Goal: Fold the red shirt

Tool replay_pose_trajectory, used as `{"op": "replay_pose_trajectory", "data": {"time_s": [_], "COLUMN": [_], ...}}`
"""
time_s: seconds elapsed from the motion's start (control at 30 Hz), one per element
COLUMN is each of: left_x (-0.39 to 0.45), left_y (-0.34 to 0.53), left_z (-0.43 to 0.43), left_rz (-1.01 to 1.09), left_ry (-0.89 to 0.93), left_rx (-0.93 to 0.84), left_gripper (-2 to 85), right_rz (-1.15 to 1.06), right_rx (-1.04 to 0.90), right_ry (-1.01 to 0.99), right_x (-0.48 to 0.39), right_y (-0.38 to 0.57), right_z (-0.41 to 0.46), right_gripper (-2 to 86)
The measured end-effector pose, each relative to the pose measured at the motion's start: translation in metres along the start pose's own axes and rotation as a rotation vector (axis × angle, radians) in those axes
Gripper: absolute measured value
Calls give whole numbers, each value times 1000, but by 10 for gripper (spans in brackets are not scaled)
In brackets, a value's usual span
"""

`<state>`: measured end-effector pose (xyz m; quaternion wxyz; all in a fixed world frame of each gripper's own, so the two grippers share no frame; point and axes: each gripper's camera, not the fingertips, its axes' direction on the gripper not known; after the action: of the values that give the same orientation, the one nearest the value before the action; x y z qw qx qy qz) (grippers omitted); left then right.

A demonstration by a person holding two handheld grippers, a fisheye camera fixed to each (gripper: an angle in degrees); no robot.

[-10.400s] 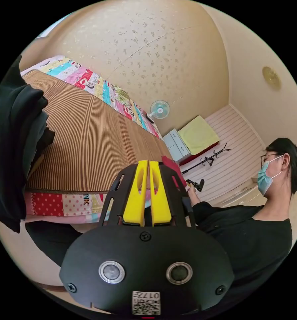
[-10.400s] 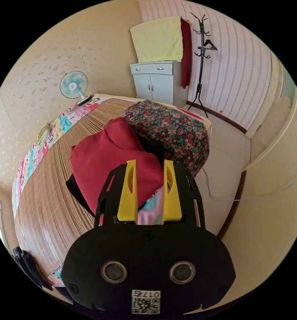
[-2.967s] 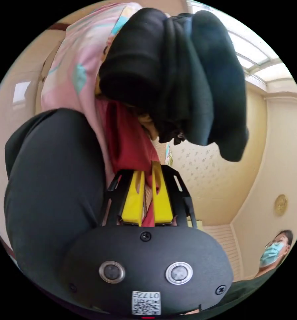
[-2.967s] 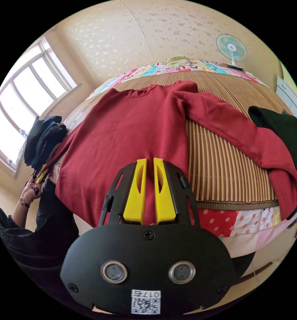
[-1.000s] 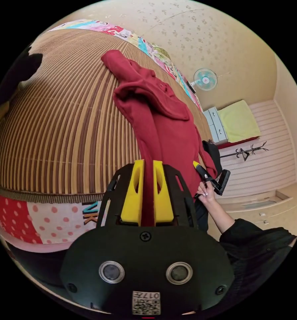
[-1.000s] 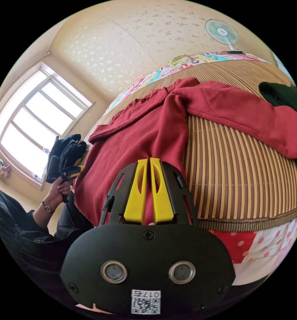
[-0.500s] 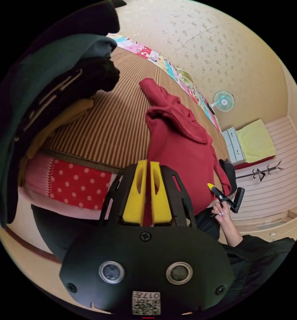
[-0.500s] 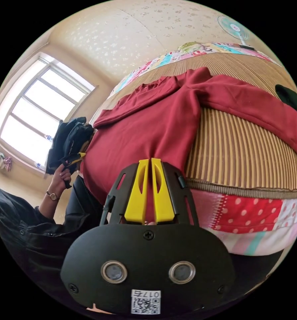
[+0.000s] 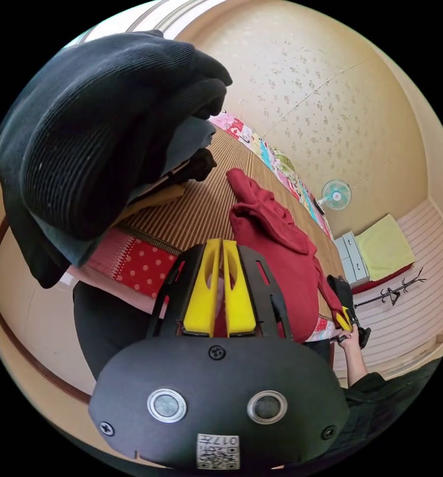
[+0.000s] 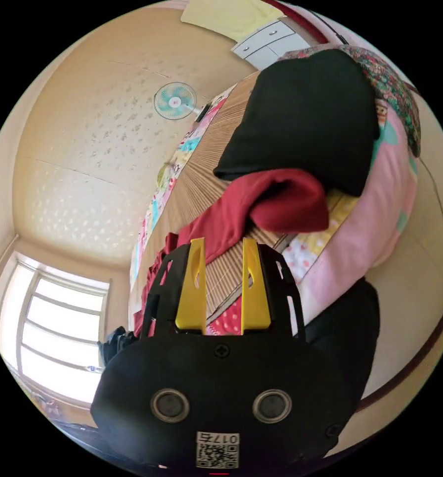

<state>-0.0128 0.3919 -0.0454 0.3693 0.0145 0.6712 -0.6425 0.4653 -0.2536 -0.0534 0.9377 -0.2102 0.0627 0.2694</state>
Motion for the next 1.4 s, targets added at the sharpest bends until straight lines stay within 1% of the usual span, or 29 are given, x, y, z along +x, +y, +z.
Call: {"op": "replay_pose_trajectory", "data": {"time_s": [0.07, 0.2, 0.3, 0.37, 0.43, 0.5, 0.53, 0.57, 0.6, 0.67, 0.7, 0.77, 0.8, 0.87, 0.9, 0.97, 1.0, 1.07, 1.1, 1.13, 1.17, 1.23, 1.27, 1.33, 1.4], "left_x": [5, 11, 11, 10, 6, -1, -4, -6, -6, -2, 0, 4, 4, 2, 1, -1, -1, 1, 0, -3, -8, -19, -28, -39, -42], "left_y": [-3, -5, -6, -7, -8, -8, -6, -4, -3, -1, -1, 2, 3, 13, 17, 32, 36, 48, 51, 56, 62, 68, 72, 76, 80], "left_z": [-1, 2, 2, -3, -8, -15, -24, -34, -40, -55, -56, -55, -54, -44, -42, -30, -28, -25, -27, -33, -40, -45, -43, -34, -23], "left_rz": [4, 11, 7, 7, 2, -10, -24, -29, -26, 0, 8, 37, 41, 31, 26, 10, 10, 27, 31, 37, 41, 40, 33, 24, 28], "left_ry": [16, 52, 40, 13, 18, 28, 21, 6, -2, -21, -21, -12, -10, 14, 25, 61, 63, 46, 39, 27, 16, 2, -3, -6, -24], "left_rx": [3, -13, -33, -42, -38, -20, 8, 49, 69, 113, 114, 102, 96, 69, 64, 36, 29, -1, -2, 7, 18, 13, -7, -45, -65], "left_gripper": [-9, -10, -10, -10, -10, -10, -10, -9, -9, -10, -10, -10, -10, -10, -10, -10, -10, -9, -9, -9, -9, -9, -9, -9, -9], "right_rz": [10, 114, 209, 255, 261, 232, 150, 22, -47, -319, -381, -632, -690, -878, -910, -1040, -1075, -1192, -1200, -1184, -1140, -1105, -1081, -1097, -1115], "right_rx": [48, 86, 77, 89, 105, 118, 151, 187, 206, 299, 317, 326, 310, 214, 176, -6, -82, -522, -621, -760, -732, -659, -726, -799, -734], "right_ry": [60, 63, -22, -56, -76, -103, -112, -82, -62, -30, -44, -171, -207, -320, -339, -356, -338, -152, -101, -18, -39, -140, -117, -53, -5], "right_x": [3, 26, 62, 84, 89, 73, 43, -2, -28, -138, -165, -265, -286, -350, -360, -379, -379, -352, -338, -304, -272, -239, -222, -190, -150], "right_y": [-26, -49, -58, -64, -66, -69, -69, -66, -63, -32, -20, 45, 65, 159, 184, 291, 319, 429, 452, 490, 507, 509, 508, 509, 502], "right_z": [-6, -6, 7, 11, 11, 10, 7, 6, 6, 14, 19, 55, 69, 144, 167, 277, 310, 447, 474, 511, 514, 489, 488, 481, 454], "right_gripper": [116, 116, 104, 73, 50, 42, 39, 37, 36, 35, 34, 33, 33, 33, 33, 34, 35, 38, 40, 44, 49, 60, 67, 73, 72]}}
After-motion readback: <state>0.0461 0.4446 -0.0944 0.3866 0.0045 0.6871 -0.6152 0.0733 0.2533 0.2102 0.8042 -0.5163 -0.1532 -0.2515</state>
